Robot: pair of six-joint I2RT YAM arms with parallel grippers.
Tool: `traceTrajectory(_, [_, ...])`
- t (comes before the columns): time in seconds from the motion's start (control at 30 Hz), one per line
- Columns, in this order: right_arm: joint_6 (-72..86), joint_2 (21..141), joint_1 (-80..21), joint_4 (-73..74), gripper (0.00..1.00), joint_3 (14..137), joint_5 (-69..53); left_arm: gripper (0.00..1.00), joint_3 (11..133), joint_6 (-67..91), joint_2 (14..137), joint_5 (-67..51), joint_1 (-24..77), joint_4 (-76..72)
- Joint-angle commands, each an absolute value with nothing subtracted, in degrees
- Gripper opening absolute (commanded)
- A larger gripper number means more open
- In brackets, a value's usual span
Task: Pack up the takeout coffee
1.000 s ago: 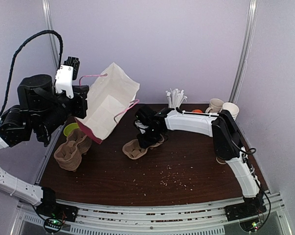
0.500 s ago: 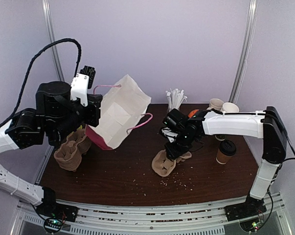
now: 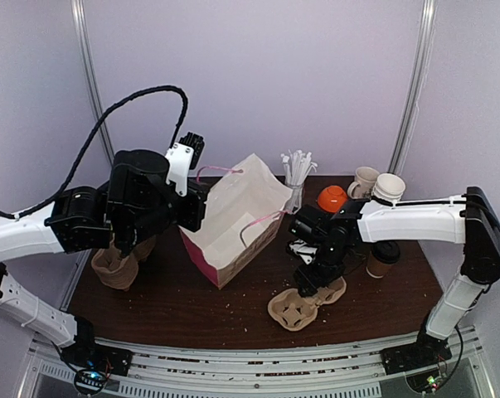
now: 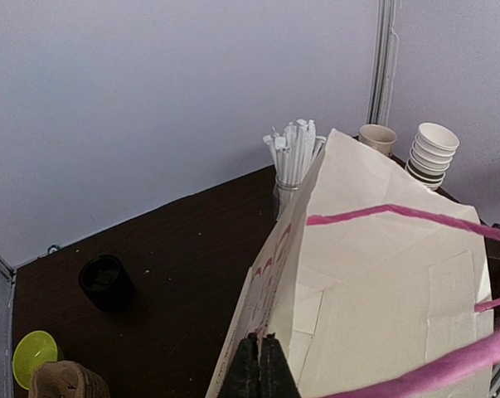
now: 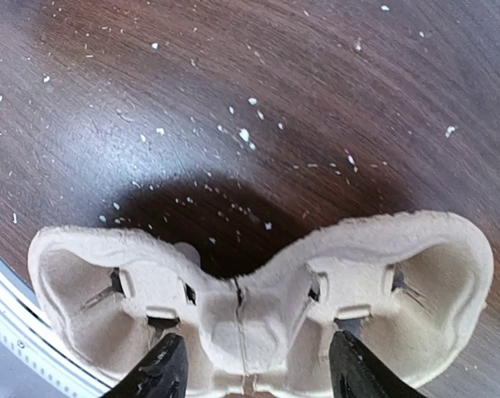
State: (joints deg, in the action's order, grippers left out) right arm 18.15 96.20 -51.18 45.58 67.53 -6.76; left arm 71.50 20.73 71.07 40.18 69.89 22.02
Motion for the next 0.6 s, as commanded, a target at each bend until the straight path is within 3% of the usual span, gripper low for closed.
traceTrajectory(0.0, [17.2,96.5,-51.3,50.1,0.62,70.5,-6.1,0.0,71.7,24.5,70.4,36.8,67.3,22.1])
traceTrajectory(0.57, [17.2,101.4,-51.2,46.9,0.58,68.0,-10.7,0.0,68.0,29.6,65.4,33.1,61.3,25.3])
